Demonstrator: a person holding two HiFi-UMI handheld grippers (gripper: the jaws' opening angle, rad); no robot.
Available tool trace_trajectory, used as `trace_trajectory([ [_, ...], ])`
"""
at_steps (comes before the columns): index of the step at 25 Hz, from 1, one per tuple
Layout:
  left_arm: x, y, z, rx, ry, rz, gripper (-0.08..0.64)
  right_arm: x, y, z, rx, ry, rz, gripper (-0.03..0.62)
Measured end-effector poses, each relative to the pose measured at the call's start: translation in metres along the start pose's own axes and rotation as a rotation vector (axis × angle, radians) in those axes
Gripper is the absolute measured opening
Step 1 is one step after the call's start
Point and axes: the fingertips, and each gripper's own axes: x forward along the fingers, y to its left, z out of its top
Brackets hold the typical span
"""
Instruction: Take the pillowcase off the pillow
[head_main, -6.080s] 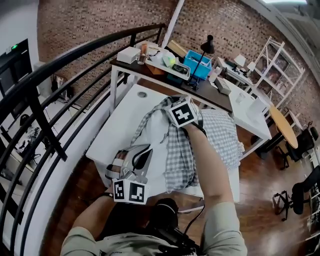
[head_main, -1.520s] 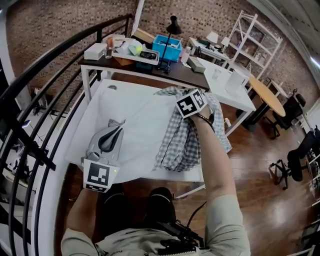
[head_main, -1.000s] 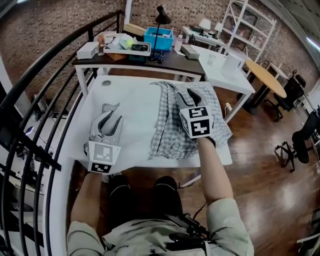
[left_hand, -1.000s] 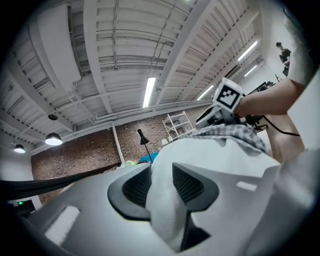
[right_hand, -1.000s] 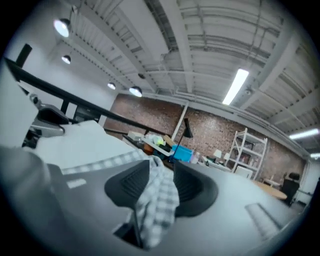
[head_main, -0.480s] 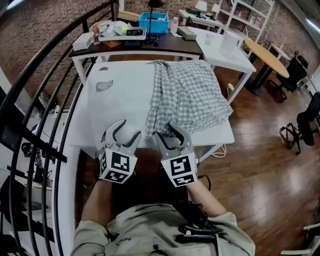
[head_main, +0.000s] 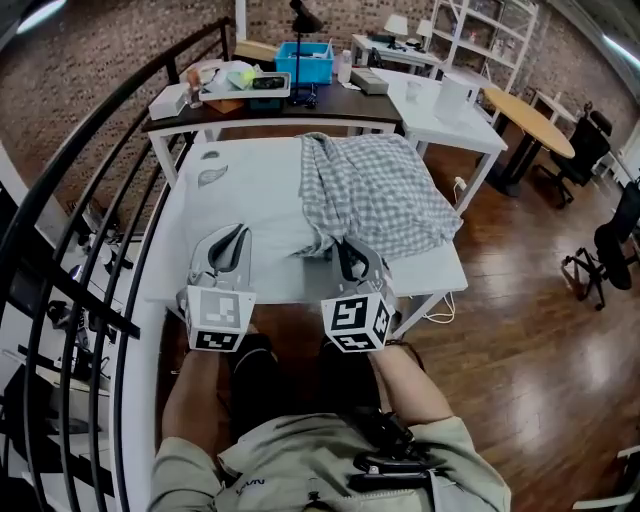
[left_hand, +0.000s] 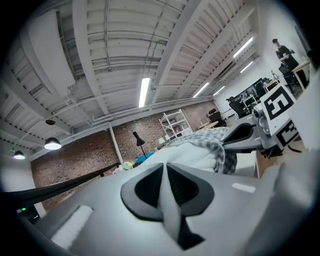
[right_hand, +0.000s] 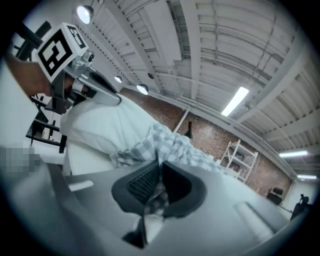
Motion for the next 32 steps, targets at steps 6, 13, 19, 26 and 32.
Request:
trace_trajectory([
  [6, -0.007, 0.023, -0.007, -0.009, 0.007, 0.01, 0.023, -0.013, -0.071, -0.044, -0.031, 0.101, -0.133, 0.021],
  [13, -0.018, -0.026, -0.08, -0.114, 0.098, -0.07, 0.023, -0.018, -0.04, -0.124, 0.042, 0.254, -0.081, 0.02],
  [19, -0.017, -0.039, -0.062, -0.078, 0.088, -0.115, 0.076, -0.021, -0.034, -0.127, 0.063, 0.247, -0.044, 0.02],
  [26, -0.017, -0.014, 0.051, -0.085, -0.181, -0.011, 0.161, -0.023, -0.029, -0.132, 0.097, 0.23, -0.012, 0.02],
  [32, 0.098, -0.004, 0.062, -0.101, -0.037, -0.114, 0.268, -0.027, -0.025, -0.135, 0.111, 0.217, 0.021, 0.02],
])
